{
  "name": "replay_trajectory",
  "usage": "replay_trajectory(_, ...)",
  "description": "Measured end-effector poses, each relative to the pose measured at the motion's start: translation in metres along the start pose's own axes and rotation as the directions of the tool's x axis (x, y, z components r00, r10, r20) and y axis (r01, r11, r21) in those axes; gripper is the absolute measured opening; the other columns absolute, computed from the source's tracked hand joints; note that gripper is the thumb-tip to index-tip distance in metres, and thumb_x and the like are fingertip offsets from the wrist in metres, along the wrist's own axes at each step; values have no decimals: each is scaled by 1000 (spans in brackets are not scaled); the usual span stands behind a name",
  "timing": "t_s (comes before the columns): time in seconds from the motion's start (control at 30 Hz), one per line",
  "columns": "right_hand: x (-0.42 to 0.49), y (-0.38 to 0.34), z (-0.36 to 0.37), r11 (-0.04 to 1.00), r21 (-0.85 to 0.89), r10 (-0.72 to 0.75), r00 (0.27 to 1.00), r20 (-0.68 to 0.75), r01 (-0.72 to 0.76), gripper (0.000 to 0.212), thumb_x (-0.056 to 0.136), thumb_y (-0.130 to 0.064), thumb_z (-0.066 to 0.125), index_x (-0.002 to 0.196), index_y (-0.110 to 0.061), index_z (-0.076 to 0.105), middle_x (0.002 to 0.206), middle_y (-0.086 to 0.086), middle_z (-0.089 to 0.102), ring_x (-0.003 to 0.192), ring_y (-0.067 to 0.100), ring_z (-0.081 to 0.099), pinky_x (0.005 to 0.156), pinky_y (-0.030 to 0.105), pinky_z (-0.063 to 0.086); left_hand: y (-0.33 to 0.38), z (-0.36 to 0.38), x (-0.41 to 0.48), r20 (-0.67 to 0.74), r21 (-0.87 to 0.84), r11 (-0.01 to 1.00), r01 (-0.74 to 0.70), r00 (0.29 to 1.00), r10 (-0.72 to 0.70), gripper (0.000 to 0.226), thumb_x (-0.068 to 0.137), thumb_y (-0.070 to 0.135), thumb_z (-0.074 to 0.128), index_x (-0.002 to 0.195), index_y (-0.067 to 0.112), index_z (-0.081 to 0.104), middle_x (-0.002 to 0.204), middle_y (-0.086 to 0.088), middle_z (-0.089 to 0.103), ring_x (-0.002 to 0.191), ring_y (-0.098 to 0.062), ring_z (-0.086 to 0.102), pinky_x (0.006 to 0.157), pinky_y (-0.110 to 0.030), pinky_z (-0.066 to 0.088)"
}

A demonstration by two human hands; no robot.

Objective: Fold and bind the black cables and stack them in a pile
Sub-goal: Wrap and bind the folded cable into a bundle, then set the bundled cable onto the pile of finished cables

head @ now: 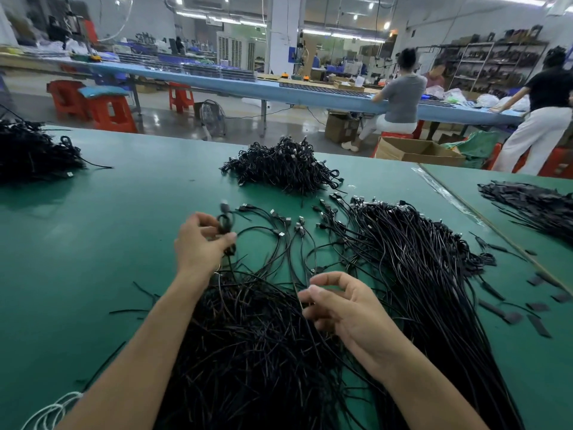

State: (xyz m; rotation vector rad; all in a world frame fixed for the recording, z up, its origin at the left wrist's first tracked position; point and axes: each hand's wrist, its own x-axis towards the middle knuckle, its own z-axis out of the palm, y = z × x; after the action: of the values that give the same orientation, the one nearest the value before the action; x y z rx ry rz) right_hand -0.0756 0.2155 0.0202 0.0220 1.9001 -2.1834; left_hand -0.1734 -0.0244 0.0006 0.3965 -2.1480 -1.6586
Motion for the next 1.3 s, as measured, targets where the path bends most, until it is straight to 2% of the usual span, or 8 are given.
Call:
replay_trajectory(0.2, -1, 8, -15, 997, -70, 28, 999, -36, -31, 8, 96, -7, 61, 104, -5, 61, 93, 15, 76, 71, 17, 66, 59, 24, 50, -40, 8, 64, -167, 286, 949, 130, 982, -85, 18, 87, 11, 75, 105, 8, 75, 106, -13, 74, 106, -28, 66, 98, -37, 51)
replay_trajectory(0.3, 0, 11, -19, 995, -95, 37, 999, -37, -41, 5, 96, -8, 61, 101, -6, 62, 92, 14, 76, 71, 16, 65, 59, 23, 50, -49, 15, 73, -114, 391, 908, 154, 986, -118, 28, 92, 6, 67, 120, 7, 70, 121, -18, 68, 119, -32, 59, 103, -40, 47)
replay_trajectory(0.43, 2, 15, -22, 993, -114, 36, 999, -36, -40, 5, 97, -9, 61, 100, -6, 63, 91, 13, 76, 71, 15, 65, 60, 23, 50, -51, 16, 69, 9, 570, 819, 60, 997, -80, 38, 88, -8, 58, 117, 14, 72, 126, -14, 63, 112, -31, 58, 96, -37, 50)
replay_trajectory(0.57, 1, 18, -20, 994, -106, 33, 999, -29, -36, 5, 97, -8, 60, 99, -6, 63, 90, 13, 75, 70, 16, 64, 58, 23, 49, -48, 24, 54, 44, 786, 600, -147, 982, 183, 19, 96, 22, 58, 105, 22, 75, 121, -9, 57, 113, -30, 50, 93, -41, 46)
replay_trajectory(0.67, 0, 19, -20, 993, -118, 25, 999, -30, -29, 5, 97, -7, 60, 99, -5, 63, 89, 13, 75, 70, 16, 64, 58, 24, 49, -49, 36, 46, 160, 906, 382, -184, 983, 94, 36, 91, 49, 59, 108, 19, 71, 123, -8, 53, 116, -28, 46, 96, -40, 44)
replay_trajectory(0.73, -1, 18, -22, 993, -119, 20, 999, -37, -24, 4, 97, -7, 60, 98, -5, 63, 89, 13, 75, 69, 16, 64, 58, 24, 49, -51, 41, 44, 166, 939, 300, -172, 985, 43, 43, 93, 49, 57, 116, 15, 66, 128, -10, 51, 120, -28, 45, 99, -40, 43)
replay_trajectory(0.93, -4, 16, -26, 991, -129, 24, 999, -48, -30, 5, 97, -10, 60, 99, -6, 64, 91, 12, 76, 70, 15, 64, 60, 23, 49, -51, 45, 47, 129, 922, 377, -93, 989, -73, 40, 99, 37, 52, 126, 8, 58, 134, -14, 49, 124, -31, 44, 102, -43, 43)
replay_trajectory(1.3, -5, 17, -22, 991, -130, 36, 998, -45, -42, 4, 96, -9, 60, 97, -6, 64, 89, 12, 75, 69, 15, 64, 59, 23, 49, -52, 54, 43, 110, 889, 451, -83, 993, -34, 33, 97, 35, 53, 120, 15, 66, 128, -11, 54, 119, -29, 48, 99, -42, 43)
